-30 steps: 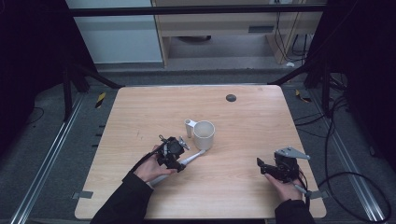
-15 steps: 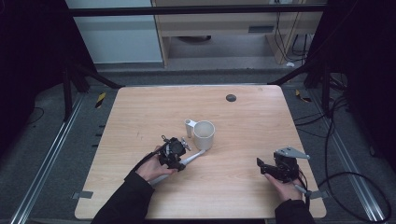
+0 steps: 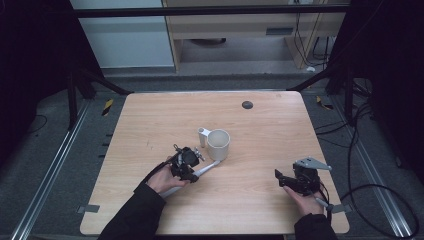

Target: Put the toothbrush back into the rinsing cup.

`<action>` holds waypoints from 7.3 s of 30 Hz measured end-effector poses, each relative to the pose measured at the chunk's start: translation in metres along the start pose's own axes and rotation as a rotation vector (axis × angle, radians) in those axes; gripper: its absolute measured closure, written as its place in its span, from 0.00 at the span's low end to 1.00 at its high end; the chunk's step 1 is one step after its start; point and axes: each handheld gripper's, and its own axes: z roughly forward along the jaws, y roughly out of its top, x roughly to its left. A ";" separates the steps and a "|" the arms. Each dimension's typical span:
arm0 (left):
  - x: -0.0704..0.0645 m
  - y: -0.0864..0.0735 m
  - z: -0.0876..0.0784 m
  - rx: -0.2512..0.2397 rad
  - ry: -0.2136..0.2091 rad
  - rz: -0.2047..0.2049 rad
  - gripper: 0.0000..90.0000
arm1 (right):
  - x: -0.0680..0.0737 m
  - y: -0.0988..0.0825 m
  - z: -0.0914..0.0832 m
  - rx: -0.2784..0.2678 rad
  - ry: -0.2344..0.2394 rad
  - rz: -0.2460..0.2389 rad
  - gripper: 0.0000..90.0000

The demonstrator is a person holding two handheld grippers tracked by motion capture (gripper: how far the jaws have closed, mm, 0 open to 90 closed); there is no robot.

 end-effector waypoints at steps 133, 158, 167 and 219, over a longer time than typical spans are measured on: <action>0.011 0.056 -0.102 -1.169 0.260 -0.283 0.74 | -0.002 -0.005 0.002 -0.033 -0.019 -0.027 0.30; 0.012 0.056 -0.068 -1.110 0.223 -0.271 0.74 | -0.001 -0.006 0.002 -0.028 -0.019 -0.028 0.30; 0.013 0.051 -0.053 -1.083 0.216 -0.277 0.74 | 0.000 -0.006 0.003 -0.028 -0.022 -0.036 0.30; 0.000 0.028 -0.017 -0.959 0.191 -0.249 0.74 | 0.003 -0.005 0.005 -0.029 -0.024 -0.040 0.30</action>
